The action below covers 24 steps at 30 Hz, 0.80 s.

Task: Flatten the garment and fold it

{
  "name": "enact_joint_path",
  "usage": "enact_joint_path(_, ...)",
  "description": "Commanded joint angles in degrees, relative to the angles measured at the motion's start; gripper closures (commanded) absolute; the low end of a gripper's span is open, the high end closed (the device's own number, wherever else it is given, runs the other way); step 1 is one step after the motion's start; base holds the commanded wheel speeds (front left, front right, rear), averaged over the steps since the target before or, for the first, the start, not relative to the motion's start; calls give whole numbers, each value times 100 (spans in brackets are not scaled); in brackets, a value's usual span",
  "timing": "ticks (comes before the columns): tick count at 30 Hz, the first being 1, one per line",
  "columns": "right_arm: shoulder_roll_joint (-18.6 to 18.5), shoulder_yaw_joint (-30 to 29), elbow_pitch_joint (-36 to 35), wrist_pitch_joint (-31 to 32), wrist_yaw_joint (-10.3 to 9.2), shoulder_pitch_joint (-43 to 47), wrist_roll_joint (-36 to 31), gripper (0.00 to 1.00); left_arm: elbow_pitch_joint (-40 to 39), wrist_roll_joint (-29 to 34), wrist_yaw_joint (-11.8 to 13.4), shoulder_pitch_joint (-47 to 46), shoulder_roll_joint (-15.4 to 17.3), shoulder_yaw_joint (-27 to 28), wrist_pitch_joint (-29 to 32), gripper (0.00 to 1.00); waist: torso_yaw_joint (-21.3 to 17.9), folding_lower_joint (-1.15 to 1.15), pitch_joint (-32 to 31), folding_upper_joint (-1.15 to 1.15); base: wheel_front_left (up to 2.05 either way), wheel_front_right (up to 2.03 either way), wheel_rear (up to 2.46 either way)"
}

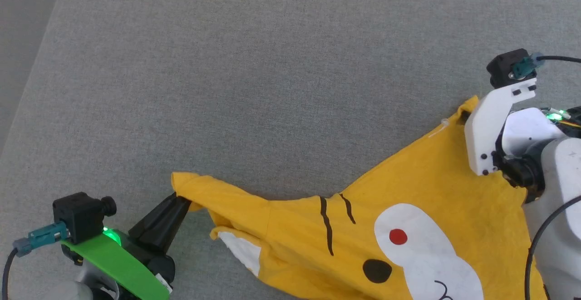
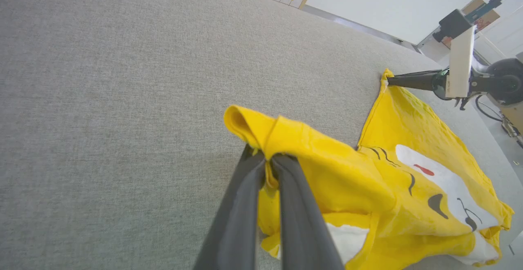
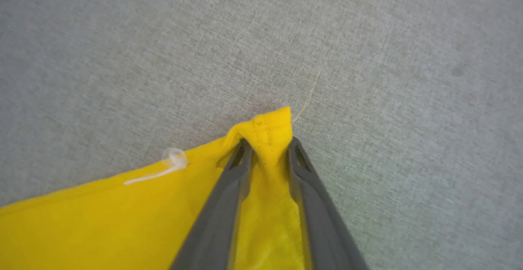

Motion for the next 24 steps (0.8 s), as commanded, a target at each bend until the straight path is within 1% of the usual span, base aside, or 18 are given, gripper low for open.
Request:
enact_joint_path(1, 14, 43, 146, 55, -9, 85, -28, 100, 13, 32, -21, -113, -28, 6, -19, 100, -32, 0, -45, 0, 0, 0, 0)
enact_joint_path(4, 34, 5, 70, -106, -9, 111, 2, 100, 14, 6, 4, -70, -25, 37, -61, 100, -113, 0, -175, 0, 0, 0, 0)
enact_joint_path(7, 34, -70, -70, -425, -9, 124, 78, 100, 3, 64, 62, -77, -19, 128, -184, 100, -208, 0, -342, 0, 0, 0, 0)
enact_joint_path(9, 77, -186, -182, -661, -9, 137, 163, 100, 1, 186, 141, -156, -63, 276, -415, 100, -276, 0, -467, 0, 0, 0, 0)
enact_joint_path(10, 155, -328, -348, -915, -9, 182, 270, 100, 59, 464, 294, -316, -82, 445, -616, 100, -411, 0, -709, 0, 0, 0, 0)
enact_joint_path(13, 248, -483, -501, -1162, -9, 190, 303, 100, 121, 660, 425, -542, -102, 541, -666, 100, -537, 0, -946, 0, 0, 0, 0)
enact_joint_path(17, 370, -528, -698, -1572, -9, 139, 324, 100, 302, 844, 701, -1045, -177, 640, -548, 100, -715, 0, -1289, 0, 0, 0, 0)
enact_joint_path(21, 466, -471, -800, -2041, -9, -57, 277, 100, 544, 937, 980, -1727, -305, 673, -225, 100, -873, 0, -1535, 0, 0, 0, 0)
enact_joint_path(24, 554, -434, -753, -2400, -9, -324, 160, 100, 815, 978, 1071, -2339, -408, 642, 73, 100, -986, 0, -1658, 0, 0, 0, 0)
